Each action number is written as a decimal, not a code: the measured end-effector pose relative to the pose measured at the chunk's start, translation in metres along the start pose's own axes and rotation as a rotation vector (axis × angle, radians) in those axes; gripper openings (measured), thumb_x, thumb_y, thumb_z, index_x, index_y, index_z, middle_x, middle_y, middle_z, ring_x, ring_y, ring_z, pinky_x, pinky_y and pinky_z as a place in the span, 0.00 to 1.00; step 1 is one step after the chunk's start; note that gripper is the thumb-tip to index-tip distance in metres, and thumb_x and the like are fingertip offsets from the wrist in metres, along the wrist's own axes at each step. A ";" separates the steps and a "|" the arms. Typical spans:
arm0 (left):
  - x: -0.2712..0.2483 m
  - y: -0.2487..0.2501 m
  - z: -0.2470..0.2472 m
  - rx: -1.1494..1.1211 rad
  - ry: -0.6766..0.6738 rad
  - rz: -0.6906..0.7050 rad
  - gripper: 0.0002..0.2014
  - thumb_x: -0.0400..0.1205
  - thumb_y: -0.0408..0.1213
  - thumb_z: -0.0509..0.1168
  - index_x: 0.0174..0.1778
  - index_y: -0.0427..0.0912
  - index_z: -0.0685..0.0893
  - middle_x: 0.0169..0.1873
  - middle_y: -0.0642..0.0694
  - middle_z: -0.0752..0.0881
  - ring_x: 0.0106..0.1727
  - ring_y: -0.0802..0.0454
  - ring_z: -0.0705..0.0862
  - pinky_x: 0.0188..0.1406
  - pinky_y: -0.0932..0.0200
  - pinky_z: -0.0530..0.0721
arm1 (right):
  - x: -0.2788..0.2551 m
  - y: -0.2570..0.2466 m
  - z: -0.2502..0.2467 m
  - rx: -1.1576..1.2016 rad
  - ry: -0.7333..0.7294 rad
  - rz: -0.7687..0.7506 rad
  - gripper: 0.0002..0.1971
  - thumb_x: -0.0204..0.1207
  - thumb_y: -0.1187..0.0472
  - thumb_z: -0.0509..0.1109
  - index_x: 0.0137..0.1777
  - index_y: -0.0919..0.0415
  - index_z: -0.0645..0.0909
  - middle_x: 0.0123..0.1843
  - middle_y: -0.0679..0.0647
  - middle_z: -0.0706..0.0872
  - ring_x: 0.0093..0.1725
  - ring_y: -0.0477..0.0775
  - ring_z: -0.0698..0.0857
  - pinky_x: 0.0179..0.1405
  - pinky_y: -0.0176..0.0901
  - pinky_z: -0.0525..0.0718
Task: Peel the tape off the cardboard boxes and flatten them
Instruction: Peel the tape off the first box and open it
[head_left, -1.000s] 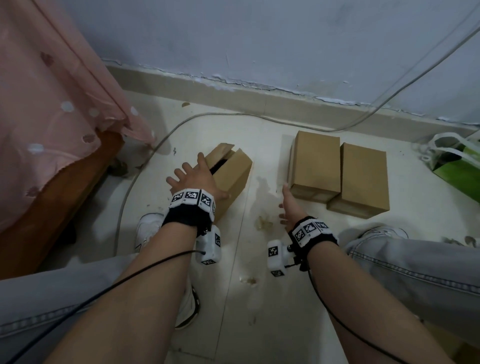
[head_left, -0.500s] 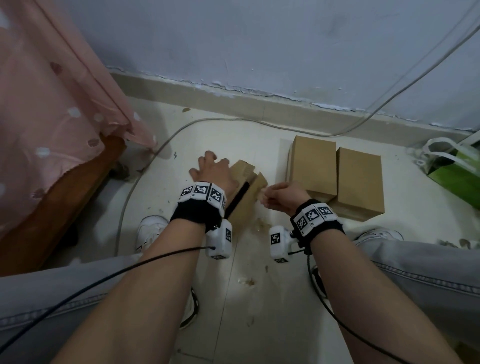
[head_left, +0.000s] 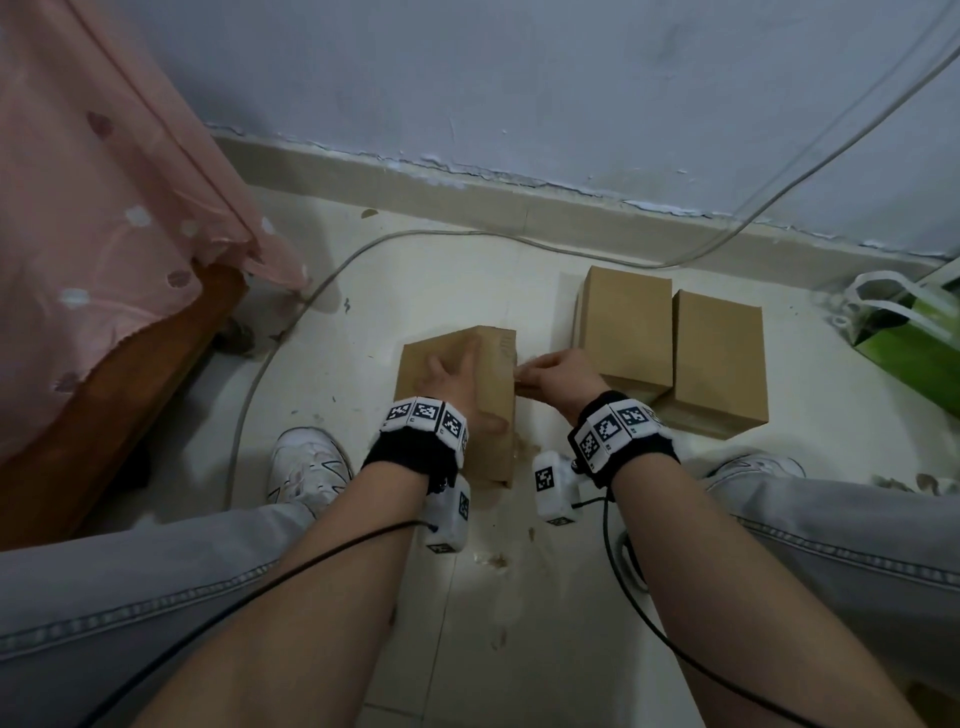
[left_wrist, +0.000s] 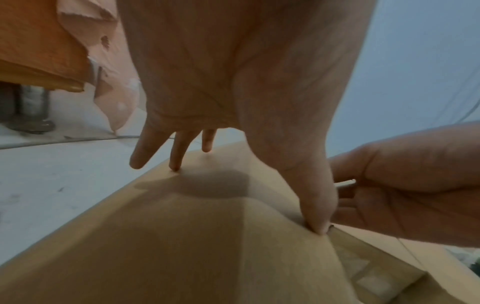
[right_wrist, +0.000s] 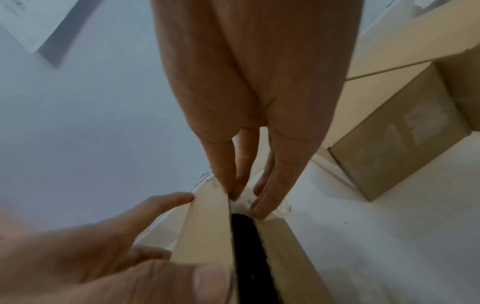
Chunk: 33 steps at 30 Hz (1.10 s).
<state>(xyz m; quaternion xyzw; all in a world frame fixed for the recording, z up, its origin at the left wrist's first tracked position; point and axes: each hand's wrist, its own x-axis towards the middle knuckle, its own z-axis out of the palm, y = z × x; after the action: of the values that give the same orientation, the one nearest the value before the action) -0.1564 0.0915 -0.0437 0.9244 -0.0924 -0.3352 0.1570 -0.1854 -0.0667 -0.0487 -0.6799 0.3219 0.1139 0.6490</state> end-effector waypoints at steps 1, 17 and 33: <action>0.000 -0.005 0.000 0.003 0.004 -0.019 0.61 0.68 0.52 0.79 0.81 0.65 0.35 0.78 0.34 0.48 0.71 0.26 0.71 0.64 0.34 0.80 | 0.000 -0.001 0.001 -0.008 0.019 -0.001 0.03 0.77 0.75 0.72 0.43 0.74 0.85 0.47 0.70 0.89 0.50 0.63 0.91 0.55 0.47 0.90; 0.016 -0.067 -0.037 -0.154 0.157 -0.097 0.44 0.80 0.36 0.66 0.85 0.55 0.44 0.63 0.29 0.79 0.59 0.31 0.82 0.48 0.50 0.75 | 0.001 0.032 -0.017 -0.268 0.104 0.074 0.03 0.73 0.74 0.77 0.44 0.75 0.87 0.37 0.68 0.91 0.36 0.63 0.93 0.41 0.51 0.93; 0.026 -0.067 -0.031 -0.159 0.176 -0.081 0.45 0.79 0.38 0.68 0.84 0.58 0.46 0.63 0.30 0.78 0.58 0.32 0.82 0.48 0.49 0.75 | 0.044 0.089 0.013 -0.977 0.079 0.001 0.09 0.73 0.70 0.74 0.46 0.67 0.74 0.49 0.67 0.86 0.48 0.66 0.90 0.45 0.54 0.90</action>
<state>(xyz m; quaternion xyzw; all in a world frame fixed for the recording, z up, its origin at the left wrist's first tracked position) -0.1121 0.1542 -0.0607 0.9378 -0.0142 -0.2651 0.2236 -0.2010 -0.0624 -0.1478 -0.9085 0.2553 0.2260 0.2414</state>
